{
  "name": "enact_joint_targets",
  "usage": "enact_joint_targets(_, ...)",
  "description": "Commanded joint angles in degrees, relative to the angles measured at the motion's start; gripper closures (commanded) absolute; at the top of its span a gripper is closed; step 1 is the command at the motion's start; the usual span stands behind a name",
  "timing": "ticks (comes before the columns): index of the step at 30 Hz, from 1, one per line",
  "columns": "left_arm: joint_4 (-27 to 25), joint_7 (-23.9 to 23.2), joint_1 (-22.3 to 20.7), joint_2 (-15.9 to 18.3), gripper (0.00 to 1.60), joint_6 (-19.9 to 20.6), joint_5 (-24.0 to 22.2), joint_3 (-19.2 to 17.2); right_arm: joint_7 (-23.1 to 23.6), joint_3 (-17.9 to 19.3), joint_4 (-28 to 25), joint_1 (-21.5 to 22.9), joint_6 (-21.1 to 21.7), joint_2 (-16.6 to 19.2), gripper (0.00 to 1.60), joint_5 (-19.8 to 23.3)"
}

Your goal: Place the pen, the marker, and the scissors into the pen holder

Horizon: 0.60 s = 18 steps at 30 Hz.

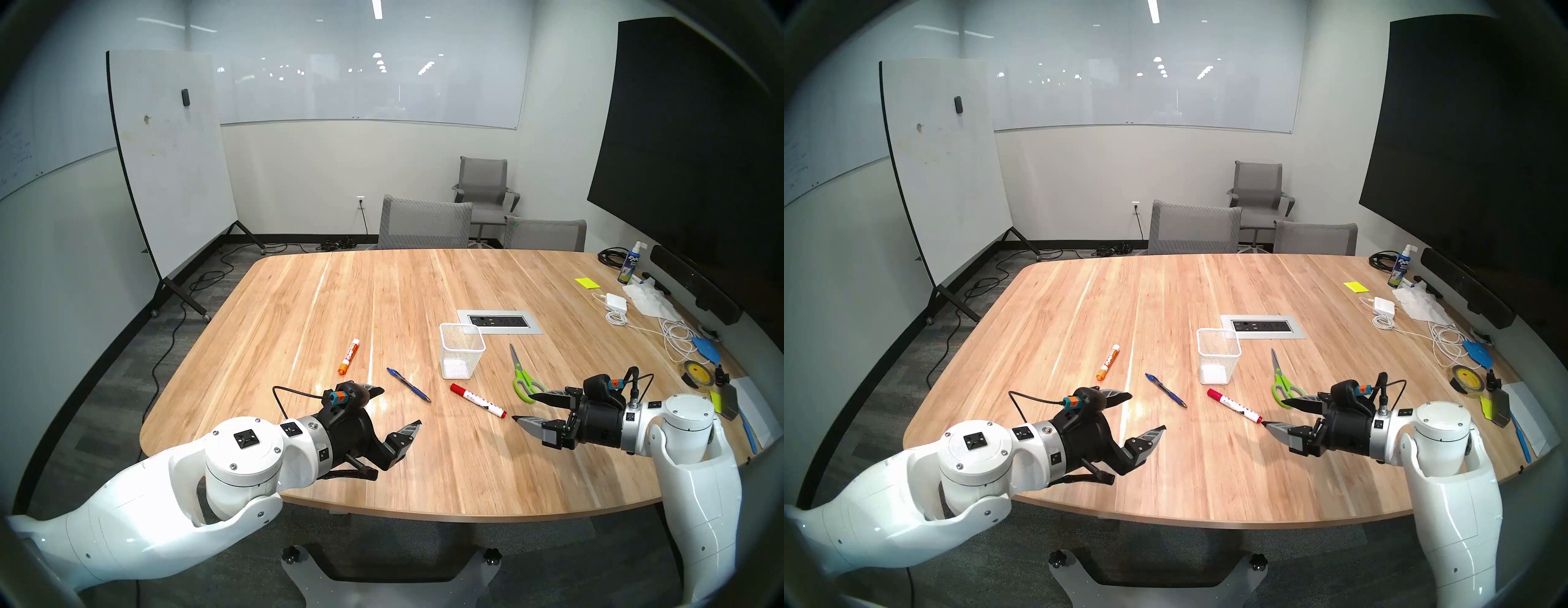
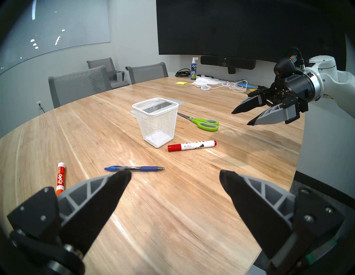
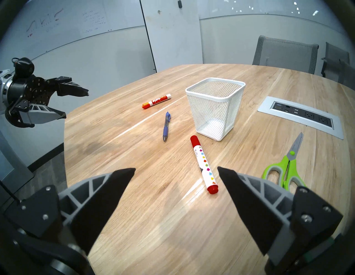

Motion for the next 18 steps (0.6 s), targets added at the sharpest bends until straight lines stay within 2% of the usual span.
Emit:
enact_joint_targets(1, -0.8, 0.0, -0.1, 0.0, 0.0, -0.1, -0.1, -0.2, -0.5, -0.2, -1.8, 0.6, 0.0, -0.1, 0.0, -0.2)
enact_joint_targets(10, -0.8, 0.0, -0.1, 0.0, 0.0, -0.1, -0.1, -0.2, -2.4, -2.5, -1.3, 1.9, -0.4, 0.2, 0.0, -2.5)
enact_joint_targets(18, -0.8, 0.0, -0.1, 0.0, 0.0, -0.1, -0.1, -0.2, -5.2, -6.7, -0.3, 5.8, -0.2, -0.4, 0.0, -5.7)
